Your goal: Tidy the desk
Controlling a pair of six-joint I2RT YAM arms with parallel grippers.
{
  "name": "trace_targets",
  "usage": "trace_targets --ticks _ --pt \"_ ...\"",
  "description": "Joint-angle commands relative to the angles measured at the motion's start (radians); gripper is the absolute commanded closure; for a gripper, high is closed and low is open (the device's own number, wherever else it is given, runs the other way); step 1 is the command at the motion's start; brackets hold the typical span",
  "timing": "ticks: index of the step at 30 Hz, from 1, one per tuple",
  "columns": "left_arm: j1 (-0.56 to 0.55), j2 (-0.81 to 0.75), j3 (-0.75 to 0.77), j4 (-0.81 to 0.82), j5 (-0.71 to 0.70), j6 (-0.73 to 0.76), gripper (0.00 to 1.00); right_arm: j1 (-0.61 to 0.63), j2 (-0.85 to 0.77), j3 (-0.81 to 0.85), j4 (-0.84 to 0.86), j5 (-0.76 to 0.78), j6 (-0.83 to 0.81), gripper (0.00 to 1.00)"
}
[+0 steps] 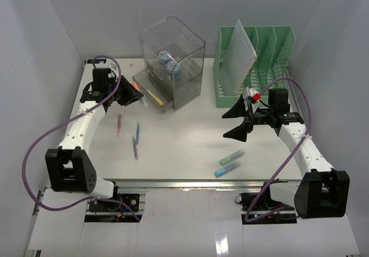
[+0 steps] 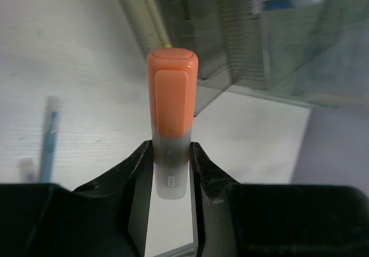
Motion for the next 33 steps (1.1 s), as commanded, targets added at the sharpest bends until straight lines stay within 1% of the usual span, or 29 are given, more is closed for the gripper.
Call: trace_targets --ticks 1,6,10,13,16,18,19,21,22,23,24,27,30,33 --pt "-0.006 0.124 0.127 0.196 0.209 -0.226 0.86 -0.008 -0.031 -0.014 0.023 -0.018 -0.012 0.0" --pt "-0.019 0.291 0.276 0.223 0.215 -0.301 0.85 -0.008 -0.028 -0.01 0.011 -0.013 -0.024 0.0" --pt "-0.025 0.382 0.33 0.229 0.185 -0.332 0.85 -0.01 -0.026 -0.008 0.004 -0.009 -0.032 0.0" --pt "-0.028 0.418 0.354 0.236 0.158 -0.334 0.83 -0.011 -0.019 -0.007 -0.002 -0.006 -0.038 0.0" --pt "-0.032 0.456 0.362 0.254 0.151 -0.332 0.78 -0.011 -0.013 -0.003 -0.021 0.003 -0.052 0.0" --pt "-0.035 0.486 0.364 0.275 0.166 -0.334 0.72 -0.011 -0.01 0.0 -0.029 0.011 -0.064 0.0" --pt "-0.038 0.501 0.367 0.287 0.183 -0.332 0.71 -0.011 -0.008 -0.001 -0.03 0.015 -0.067 0.0" --pt "-0.039 0.519 0.372 0.29 0.193 -0.334 0.59 -0.014 -0.007 -0.002 -0.031 0.018 -0.069 0.0" --pt "-0.04 0.525 0.374 0.291 0.2 -0.331 0.4 -0.015 -0.005 -0.002 -0.033 0.019 -0.072 0.0" --pt "-0.041 0.53 0.376 0.293 0.207 -0.328 0.17 -0.015 -0.003 -0.003 -0.034 0.021 -0.074 0.0" --pt "-0.041 0.534 0.377 0.294 0.211 -0.325 0.02 -0.016 -0.002 -0.004 -0.037 0.024 -0.077 0.0" --pt "-0.041 0.521 0.376 0.293 0.208 -0.304 0.02 -0.016 0.0 -0.004 -0.069 0.033 -0.12 0.0" --pt "-0.041 0.487 0.373 0.288 0.21 -0.28 0.02 -0.016 0.005 0.004 -0.161 0.042 -0.227 0.0" --pt "-0.041 0.419 0.362 0.269 0.201 -0.22 0.02 -0.012 0.012 0.028 -0.382 0.083 -0.442 0.0"
